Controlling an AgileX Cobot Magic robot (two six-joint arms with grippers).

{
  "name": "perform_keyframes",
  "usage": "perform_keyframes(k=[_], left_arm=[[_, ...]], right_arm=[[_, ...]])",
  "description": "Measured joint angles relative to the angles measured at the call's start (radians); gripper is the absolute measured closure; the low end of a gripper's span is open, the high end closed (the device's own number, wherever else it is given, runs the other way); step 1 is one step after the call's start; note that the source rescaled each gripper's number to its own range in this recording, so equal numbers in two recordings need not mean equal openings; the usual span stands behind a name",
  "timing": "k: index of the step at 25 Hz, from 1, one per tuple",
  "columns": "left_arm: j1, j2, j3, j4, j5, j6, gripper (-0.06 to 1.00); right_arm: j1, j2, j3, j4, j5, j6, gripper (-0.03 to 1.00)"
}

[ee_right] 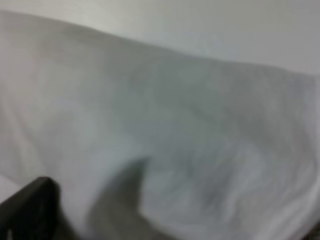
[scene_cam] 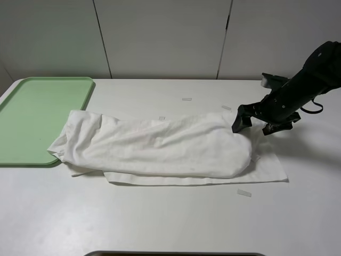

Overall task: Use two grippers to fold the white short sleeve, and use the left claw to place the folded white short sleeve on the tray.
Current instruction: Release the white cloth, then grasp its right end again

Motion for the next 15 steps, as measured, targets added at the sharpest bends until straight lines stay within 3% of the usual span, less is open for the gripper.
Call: perform_keyframes(k=[15], left_arm=[[0.000,0.000,0.000,0.000,0.000,0.000,-0.06]], right_arm=[[-0.075,0.005,0.078,-0.045,-0.024,0.023,-0.03]])
